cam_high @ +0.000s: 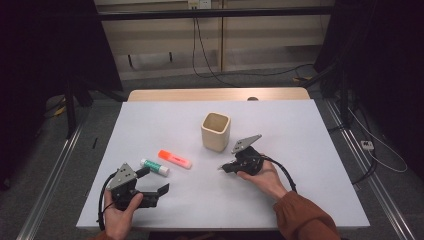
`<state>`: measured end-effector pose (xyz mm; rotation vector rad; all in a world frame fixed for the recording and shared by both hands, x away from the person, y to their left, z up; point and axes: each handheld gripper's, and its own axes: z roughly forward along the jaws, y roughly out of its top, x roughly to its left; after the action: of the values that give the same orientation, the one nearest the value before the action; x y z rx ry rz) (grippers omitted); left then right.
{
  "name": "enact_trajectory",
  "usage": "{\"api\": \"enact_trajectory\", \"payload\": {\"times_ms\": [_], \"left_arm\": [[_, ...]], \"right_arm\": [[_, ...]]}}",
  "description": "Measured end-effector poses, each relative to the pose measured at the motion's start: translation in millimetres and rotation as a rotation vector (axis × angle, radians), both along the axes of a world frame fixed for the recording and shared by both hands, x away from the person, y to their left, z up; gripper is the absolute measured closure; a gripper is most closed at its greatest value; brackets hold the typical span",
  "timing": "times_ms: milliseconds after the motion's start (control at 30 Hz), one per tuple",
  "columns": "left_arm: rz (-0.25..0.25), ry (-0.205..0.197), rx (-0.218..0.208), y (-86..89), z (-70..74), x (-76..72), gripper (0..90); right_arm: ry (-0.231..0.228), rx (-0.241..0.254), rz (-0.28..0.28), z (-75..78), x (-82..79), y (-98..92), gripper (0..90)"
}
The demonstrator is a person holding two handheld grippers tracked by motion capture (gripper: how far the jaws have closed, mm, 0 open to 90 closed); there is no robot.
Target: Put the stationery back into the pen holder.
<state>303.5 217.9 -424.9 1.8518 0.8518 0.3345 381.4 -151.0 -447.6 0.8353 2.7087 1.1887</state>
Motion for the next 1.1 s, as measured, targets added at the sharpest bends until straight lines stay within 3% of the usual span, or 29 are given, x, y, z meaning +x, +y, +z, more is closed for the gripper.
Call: {"api": "enact_trajectory", "payload": {"times_ms": [367, 633, 833, 1100], "left_arm": [[-0.002, -0.001, 0.006, -0.3, -0.1, 0.3, 6.6], [-0.003, -0.001, 0.007, -0.4, -0.1, 0.7, 6.6], [-0.004, -0.001, 0.008, -0.7, -0.2, 0.8, 6.6], [-0.005, 0.001, 0.007, -1.3, -0.4, 1.3, 6.6]], "right_arm": [[0.000, -0.021, -0.002, -6.7, 3.8, 7.6, 90.0], [-0.033, -0.011, -0.019, -9.2, 9.8, 14.0, 90.0], [-0.033, 0.006, -0.032, -11.1, 15.4, 16.3, 90.0], [-0.027, -0.022, -0.046, -8.7, 23.6, 23.2, 90.0]]}}
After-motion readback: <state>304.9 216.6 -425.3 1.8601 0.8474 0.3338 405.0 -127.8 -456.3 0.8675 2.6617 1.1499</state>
